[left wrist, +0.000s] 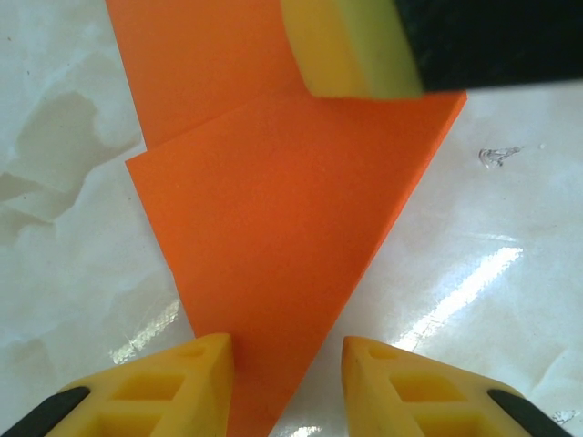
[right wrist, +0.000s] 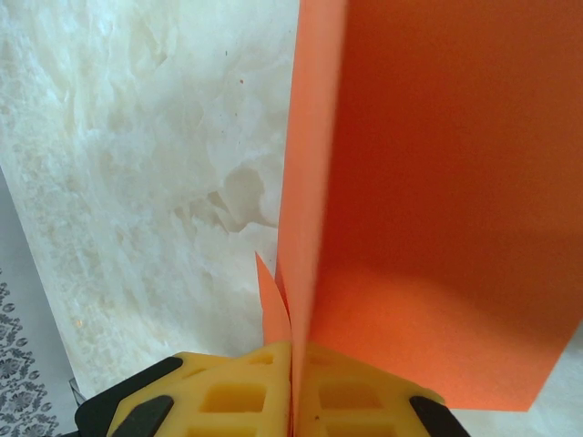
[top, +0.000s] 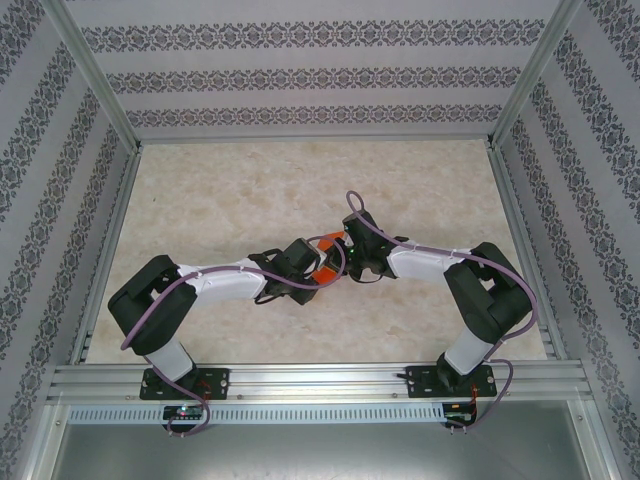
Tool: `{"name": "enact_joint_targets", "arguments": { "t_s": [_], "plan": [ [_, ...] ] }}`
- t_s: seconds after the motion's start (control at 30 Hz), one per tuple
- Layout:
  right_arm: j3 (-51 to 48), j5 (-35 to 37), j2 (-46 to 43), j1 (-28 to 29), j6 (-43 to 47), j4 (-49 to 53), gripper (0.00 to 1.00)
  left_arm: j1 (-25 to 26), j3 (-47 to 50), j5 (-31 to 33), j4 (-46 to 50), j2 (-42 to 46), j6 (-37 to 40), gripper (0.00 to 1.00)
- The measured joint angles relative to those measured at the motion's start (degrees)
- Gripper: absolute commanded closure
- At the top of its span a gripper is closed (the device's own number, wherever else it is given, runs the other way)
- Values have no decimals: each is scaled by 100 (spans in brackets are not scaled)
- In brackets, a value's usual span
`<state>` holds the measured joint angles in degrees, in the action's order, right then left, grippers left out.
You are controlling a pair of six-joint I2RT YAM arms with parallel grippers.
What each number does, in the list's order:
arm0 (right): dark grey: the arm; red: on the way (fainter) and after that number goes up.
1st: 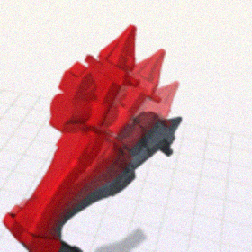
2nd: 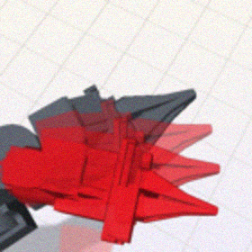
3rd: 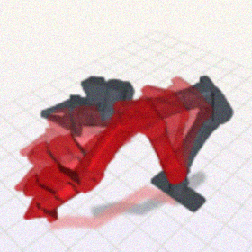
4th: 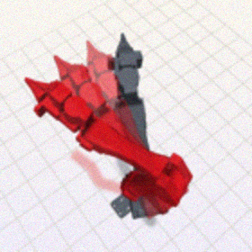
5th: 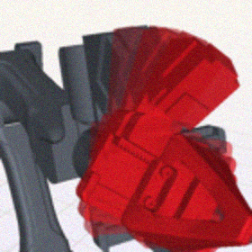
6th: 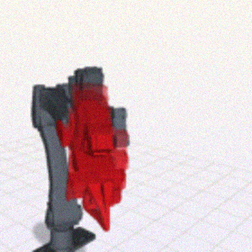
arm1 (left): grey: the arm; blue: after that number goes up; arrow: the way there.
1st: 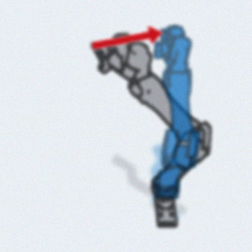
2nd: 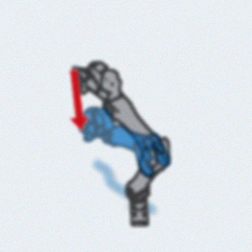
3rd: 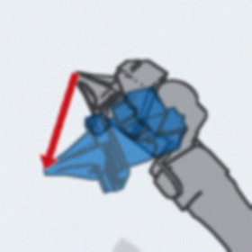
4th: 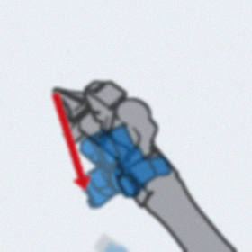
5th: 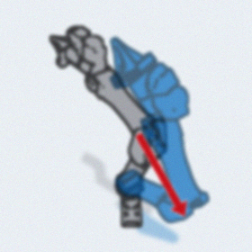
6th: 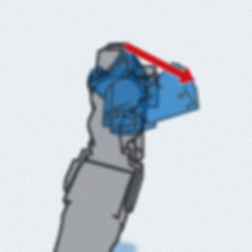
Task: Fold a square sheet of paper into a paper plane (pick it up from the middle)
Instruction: Fourth fold the wing at the center of the table.
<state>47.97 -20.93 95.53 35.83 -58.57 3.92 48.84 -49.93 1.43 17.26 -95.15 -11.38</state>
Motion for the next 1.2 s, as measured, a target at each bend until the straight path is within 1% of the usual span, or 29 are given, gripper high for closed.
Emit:
{"name": "enact_joint_targets", "arguments": {
  "t_s": [0.4,0.53,0.73,0.87,0.97,1.07,1.2],
  "plan": [
    [0,-20,0,0,-2,0,92,37,0,133,9,0,46,62],
    [0,-20,0,0,-2,-2,92,48,0,212,20,0,68,68],
    [0,-20,0,0,-2,0,92,52,0,236,22,0,101,80],
    [0,-20,0,-24,0,7,88,72,0,256,20,0,105,87],
    [0,-20,0,-37,2,44,84,74,-4,267,20,0,105,91],
    [0,-17,0,-37,15,72,84,74,-17,299,26,0,107,93],
    [11,-17,0,-50,68,144,77,74,-37,304,42,0,105,96]
  ]
}}
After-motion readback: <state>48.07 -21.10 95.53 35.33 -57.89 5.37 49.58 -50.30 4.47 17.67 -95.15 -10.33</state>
